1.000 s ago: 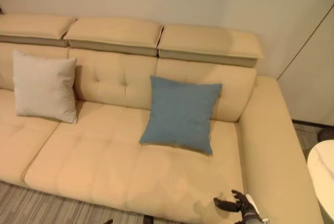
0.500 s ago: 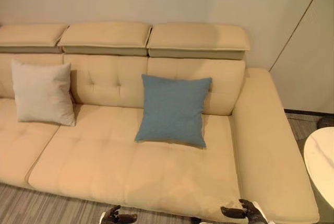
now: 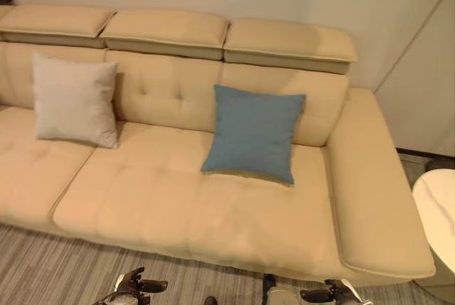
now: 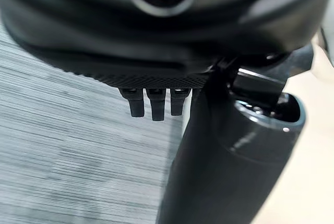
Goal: Pick up all the scattered cushions and arrange them neatly on the sofa.
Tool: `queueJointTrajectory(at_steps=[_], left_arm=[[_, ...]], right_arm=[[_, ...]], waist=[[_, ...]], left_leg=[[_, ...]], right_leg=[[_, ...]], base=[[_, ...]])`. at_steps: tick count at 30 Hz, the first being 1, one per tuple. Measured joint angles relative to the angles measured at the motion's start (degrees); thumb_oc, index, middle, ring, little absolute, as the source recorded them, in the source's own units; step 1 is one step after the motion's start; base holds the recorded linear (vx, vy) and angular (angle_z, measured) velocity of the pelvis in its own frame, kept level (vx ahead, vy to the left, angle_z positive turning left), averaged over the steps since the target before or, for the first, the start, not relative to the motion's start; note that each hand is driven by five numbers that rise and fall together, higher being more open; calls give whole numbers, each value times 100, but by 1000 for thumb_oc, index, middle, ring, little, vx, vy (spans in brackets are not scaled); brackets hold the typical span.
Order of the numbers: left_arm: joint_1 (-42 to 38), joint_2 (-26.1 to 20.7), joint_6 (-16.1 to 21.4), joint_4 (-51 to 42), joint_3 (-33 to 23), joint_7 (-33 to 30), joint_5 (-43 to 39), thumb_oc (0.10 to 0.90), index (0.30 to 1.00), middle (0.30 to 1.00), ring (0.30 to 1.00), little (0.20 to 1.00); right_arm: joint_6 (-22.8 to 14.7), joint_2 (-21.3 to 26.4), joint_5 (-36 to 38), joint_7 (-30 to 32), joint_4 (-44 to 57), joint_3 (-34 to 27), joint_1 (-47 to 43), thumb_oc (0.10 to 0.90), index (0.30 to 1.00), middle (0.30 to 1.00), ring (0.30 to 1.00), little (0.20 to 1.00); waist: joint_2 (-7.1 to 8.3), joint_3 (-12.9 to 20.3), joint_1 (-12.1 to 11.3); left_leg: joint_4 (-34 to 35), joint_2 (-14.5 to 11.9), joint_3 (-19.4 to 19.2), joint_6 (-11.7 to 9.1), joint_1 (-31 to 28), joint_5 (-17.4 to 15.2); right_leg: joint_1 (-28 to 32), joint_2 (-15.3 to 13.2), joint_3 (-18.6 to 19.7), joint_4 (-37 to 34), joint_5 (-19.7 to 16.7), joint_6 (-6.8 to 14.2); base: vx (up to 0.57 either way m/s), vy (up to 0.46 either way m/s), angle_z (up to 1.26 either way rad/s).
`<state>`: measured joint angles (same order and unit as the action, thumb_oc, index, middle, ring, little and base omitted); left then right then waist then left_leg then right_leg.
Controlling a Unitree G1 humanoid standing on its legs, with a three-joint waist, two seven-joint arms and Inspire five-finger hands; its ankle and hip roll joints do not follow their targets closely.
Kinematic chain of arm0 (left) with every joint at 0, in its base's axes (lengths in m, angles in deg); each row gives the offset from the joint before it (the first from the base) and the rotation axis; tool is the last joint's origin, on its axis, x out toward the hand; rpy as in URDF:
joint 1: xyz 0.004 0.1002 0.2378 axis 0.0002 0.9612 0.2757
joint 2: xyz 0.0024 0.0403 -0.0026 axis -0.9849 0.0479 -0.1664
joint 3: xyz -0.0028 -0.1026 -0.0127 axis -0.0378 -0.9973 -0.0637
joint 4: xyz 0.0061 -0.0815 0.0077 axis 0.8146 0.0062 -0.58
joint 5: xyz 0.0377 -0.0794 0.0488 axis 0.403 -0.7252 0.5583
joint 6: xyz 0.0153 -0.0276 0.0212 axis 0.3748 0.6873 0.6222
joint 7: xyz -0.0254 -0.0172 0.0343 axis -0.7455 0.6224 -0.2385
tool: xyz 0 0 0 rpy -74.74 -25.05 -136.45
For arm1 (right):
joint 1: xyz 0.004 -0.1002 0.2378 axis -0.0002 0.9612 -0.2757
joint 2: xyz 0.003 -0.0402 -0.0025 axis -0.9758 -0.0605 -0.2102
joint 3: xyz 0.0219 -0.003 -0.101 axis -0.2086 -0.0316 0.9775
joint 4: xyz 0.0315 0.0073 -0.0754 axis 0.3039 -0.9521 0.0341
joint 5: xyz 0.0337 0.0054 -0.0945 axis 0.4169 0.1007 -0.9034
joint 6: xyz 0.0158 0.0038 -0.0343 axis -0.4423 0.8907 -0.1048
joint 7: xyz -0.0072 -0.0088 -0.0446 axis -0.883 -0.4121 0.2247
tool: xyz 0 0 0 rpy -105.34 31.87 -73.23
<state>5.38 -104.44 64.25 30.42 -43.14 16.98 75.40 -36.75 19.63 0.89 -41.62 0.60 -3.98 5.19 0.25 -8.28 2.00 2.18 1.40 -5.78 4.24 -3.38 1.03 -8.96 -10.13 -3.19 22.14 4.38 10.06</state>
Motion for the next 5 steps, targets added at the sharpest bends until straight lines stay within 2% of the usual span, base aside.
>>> queueJointTrajectory(at_steps=[1,2,3,4,5], left_arm=[[77,-41,-26,160,-29,34,4,800,900,900,900,900],[132,-66,-82,164,-26,32,8,800,900,900,900,900],[250,-156,-127,192,-83,40,61,800,900,900,900,900],[264,-133,-146,250,-86,32,68,800,900,900,900,900],[264,-99,-205,303,-66,39,76,800,900,900,900,900]], right_arm=[[17,-3,-4,-55,9,3,6,800,900,900,900,900],[17,-16,-5,-55,23,5,31,800,900,900,900,900],[42,-110,-5,-49,48,4,18,800,900,900,900,900],[40,-121,-5,-52,38,4,8,800,900,900,900,900],[46,-109,-5,-48,76,30,-29,800,900,900,900,900]], waist=[[-12,73,-71],[20,146,-111],[184,281,-155],[180,294,-146],[108,325,-114]], left_leg=[[105,-63,-7,-84,-33,66],[188,-77,-24,-95,-27,72],[303,-18,-30,-214,-14,140],[302,-50,-22,-275,0,165],[301,-143,-17,-368,15,252]], right_leg=[[396,-34,-117,-350,108,103],[535,-25,-191,-661,89,115],[907,-15,-226,-1545,37,14],[1097,38,-272,-1937,-131,-187],[1163,119,-291,-2117,-291,-255]], base=[[-26,-94,-4],[-71,-124,-17],[-52,-68,-21],[-78,-115,-12],[-36,-72,-2]])
